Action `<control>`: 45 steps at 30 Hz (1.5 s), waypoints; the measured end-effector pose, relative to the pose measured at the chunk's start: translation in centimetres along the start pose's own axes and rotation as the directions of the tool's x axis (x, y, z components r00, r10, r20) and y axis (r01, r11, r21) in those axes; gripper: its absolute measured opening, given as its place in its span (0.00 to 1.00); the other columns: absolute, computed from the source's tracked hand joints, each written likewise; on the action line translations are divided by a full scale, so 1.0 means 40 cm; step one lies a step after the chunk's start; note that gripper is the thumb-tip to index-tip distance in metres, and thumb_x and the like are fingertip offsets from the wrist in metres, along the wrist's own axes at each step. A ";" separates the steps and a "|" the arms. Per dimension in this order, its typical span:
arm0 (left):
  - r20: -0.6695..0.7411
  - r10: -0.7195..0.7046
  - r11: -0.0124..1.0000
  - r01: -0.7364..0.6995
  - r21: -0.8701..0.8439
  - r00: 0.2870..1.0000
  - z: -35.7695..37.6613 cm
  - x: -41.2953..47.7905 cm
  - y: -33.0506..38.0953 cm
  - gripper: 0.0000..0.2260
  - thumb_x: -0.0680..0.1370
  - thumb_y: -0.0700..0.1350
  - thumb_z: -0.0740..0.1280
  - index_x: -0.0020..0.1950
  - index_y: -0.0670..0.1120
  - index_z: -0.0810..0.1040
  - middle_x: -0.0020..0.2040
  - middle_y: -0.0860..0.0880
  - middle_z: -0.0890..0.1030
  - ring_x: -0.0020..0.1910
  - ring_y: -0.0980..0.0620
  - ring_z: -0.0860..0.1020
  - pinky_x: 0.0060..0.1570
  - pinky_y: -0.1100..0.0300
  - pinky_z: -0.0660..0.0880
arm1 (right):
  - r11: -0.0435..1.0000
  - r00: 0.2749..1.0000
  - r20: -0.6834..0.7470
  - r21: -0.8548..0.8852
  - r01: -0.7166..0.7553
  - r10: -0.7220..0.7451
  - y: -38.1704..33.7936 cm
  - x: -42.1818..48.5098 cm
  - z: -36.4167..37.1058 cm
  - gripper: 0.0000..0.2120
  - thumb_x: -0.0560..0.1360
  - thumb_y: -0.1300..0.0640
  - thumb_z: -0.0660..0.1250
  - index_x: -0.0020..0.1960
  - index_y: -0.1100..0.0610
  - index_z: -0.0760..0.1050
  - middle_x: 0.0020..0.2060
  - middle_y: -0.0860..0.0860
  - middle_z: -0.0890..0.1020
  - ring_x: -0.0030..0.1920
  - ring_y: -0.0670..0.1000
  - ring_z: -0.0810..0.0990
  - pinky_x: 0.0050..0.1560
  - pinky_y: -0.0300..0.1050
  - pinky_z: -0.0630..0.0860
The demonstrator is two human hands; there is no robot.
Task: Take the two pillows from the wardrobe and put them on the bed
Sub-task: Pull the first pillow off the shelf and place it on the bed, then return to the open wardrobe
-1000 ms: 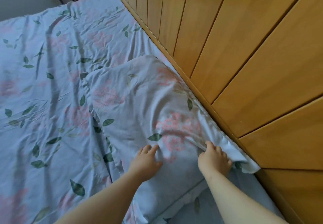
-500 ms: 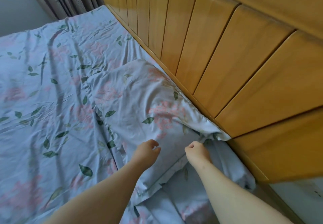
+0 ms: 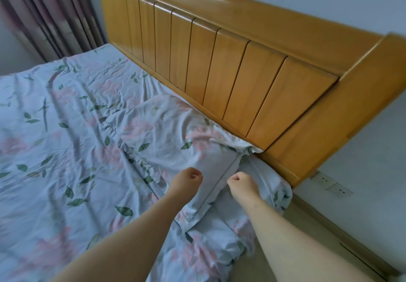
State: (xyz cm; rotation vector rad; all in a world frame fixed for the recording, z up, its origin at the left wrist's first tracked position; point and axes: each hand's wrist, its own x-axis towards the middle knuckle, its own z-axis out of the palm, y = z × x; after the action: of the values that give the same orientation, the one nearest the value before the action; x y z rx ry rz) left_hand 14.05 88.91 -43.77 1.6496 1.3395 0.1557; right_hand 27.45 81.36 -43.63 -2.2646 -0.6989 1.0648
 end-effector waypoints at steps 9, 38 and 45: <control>-0.011 0.058 0.996 -0.058 -0.068 0.998 -0.060 -0.178 0.001 0.11 0.79 0.47 0.60 0.58 0.45 0.76 0.45 0.47 0.77 0.40 0.51 0.74 0.34 0.63 0.70 | 0.997 0.996 -0.080 0.067 0.040 -0.034 -0.003 -0.194 -0.014 0.06 0.77 0.59 0.57 0.43 0.56 0.71 0.37 0.50 0.73 0.39 0.51 0.72 0.39 0.44 0.69; 0.096 0.610 0.783 -0.579 -0.229 0.787 -0.055 -0.678 0.233 0.05 0.79 0.45 0.60 0.52 0.51 0.75 0.41 0.52 0.78 0.42 0.51 0.77 0.43 0.57 0.75 | 0.847 0.733 -0.677 0.350 0.399 -0.065 0.012 -0.809 -0.184 0.06 0.77 0.57 0.59 0.45 0.53 0.75 0.37 0.47 0.75 0.44 0.51 0.76 0.41 0.42 0.70; 0.223 0.811 0.583 -0.720 -0.377 0.540 0.000 -0.938 0.340 0.08 0.79 0.44 0.60 0.55 0.48 0.76 0.43 0.53 0.79 0.46 0.52 0.79 0.40 0.62 0.74 | 0.827 0.478 -0.878 0.252 0.503 -0.023 0.069 -1.144 -0.263 0.07 0.77 0.55 0.60 0.42 0.47 0.73 0.43 0.48 0.79 0.48 0.52 0.80 0.49 0.47 0.76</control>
State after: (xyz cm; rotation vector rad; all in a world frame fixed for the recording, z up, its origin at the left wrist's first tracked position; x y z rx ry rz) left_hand 8.84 59.61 -17.17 1.8346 0.1876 0.4838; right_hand 11.16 47.16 -15.75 -1.7845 -0.2755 -0.1409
